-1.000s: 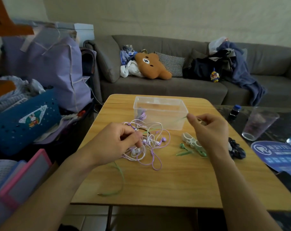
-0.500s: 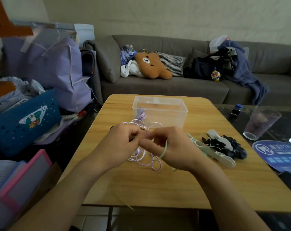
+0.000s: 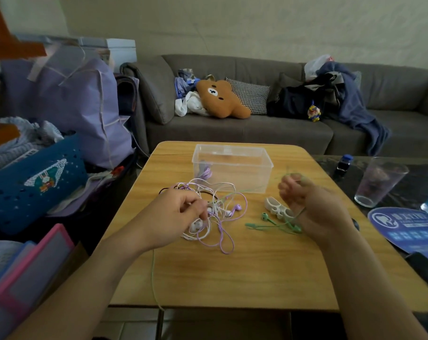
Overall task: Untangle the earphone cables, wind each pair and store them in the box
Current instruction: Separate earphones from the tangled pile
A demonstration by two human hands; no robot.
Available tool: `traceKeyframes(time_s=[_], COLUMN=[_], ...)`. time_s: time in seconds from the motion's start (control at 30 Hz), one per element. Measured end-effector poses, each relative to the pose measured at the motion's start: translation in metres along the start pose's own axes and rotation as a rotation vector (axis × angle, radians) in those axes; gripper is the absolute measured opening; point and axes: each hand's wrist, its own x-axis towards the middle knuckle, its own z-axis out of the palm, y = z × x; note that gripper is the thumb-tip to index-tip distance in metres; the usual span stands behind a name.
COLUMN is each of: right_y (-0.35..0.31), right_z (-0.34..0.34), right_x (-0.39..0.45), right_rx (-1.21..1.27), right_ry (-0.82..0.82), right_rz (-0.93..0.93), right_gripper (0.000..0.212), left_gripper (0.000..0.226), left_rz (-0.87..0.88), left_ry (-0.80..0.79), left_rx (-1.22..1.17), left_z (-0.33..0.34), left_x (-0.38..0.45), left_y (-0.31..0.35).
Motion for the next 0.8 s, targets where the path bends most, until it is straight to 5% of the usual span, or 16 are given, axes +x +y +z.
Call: traceKeyframes(time_s=[0.03,0.17,0.27,0.33,0.43,0.6,0.73,0.8], right_y=[0.000,0.001,0.011,0.021,0.033,0.023,0.011,0.011], right_z=[0.001,0.011,0.029,0.038,0.045,0.038,0.021,0.017], right_x=[-0.004,-0.014,-0.024,-0.029,-0.037,-0.022,-0.006,-0.002], right_rx=[-0.109,-0.666,-0.914,-0.866,-0.910,-1.086,-0.817,-0.803], right_ry=[-0.059,-0.154,-0.081,-0.370,-0.701,-0.426,-0.025,0.048], right_rz=[0.026,-0.012,-0.434,-0.580,-0.455,-0.565,-0.568,-0.552], right_gripper=[0.021,0.117,0.078,0.046,0.023,0.023,0.030,0.033], left_gripper=[0.031,0.030,0.031,0.030,0.024,0.033,0.029,0.027], left_rz=[-0.006,-0.009,0.003,0.025,0.039,-0.061,-0.060,-0.049], left_ry=[0.046,0.138,0.160,0.149,0.079,-0.166,-0.284,-0.276], left_rx=[-0.003,-0.119,-0.208,-0.234,-0.357,-0.496,-0.655,-0.691], left_z=[0.001,0.001,0.004,0.011,0.021,0.015,0.006,0.003], left_x=[0.001,0.005,0.004,0.004,0.004,0.001,-0.005,-0.005], left_y=[0.002,0.006,0.012,0.018,0.021,0.017,0.015,0.012])
